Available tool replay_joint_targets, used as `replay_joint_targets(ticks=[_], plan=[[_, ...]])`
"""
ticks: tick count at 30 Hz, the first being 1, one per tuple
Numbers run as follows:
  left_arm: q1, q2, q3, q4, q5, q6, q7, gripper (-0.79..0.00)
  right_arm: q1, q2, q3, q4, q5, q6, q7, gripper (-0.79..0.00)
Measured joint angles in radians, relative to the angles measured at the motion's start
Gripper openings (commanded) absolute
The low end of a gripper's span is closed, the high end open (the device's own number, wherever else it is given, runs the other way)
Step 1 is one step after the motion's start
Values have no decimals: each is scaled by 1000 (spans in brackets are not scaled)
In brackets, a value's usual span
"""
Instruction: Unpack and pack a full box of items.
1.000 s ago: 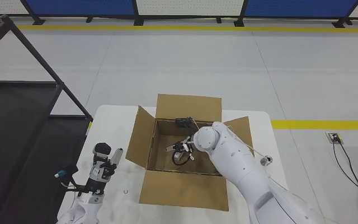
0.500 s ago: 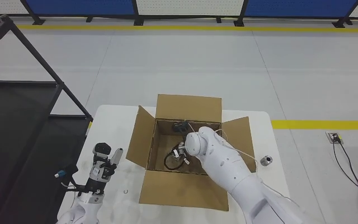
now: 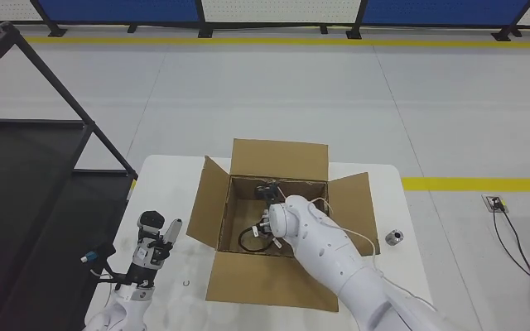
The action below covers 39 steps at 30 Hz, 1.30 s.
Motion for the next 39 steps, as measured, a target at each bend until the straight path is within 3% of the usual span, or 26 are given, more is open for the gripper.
replay_joint_targets(ticks=[4, 18, 20, 23, 30, 39], plan=[[0, 0, 0, 0, 0, 0, 0, 0, -2, 3, 8, -13, -19, 18, 2, -394], [0, 0, 0, 0, 0, 0, 0, 0, -22, 3, 34, -21, -46, 7, 5, -413], [0, 0, 0, 0, 0, 0, 0, 0, -20, 1, 35, -17, -52, 7, 15, -493], [0, 0, 0, 0, 0, 0, 0, 0, -17, -1, 39, -11, -53, -6, 25, -785], [0, 0, 0, 0, 0, 0, 0, 0, 0, 12, 91, -3, -15, -79, 22, -785], [0, 0, 0, 0, 0, 0, 0, 0, -45, 95, 217, -132, 5, -274, 73, -785]])
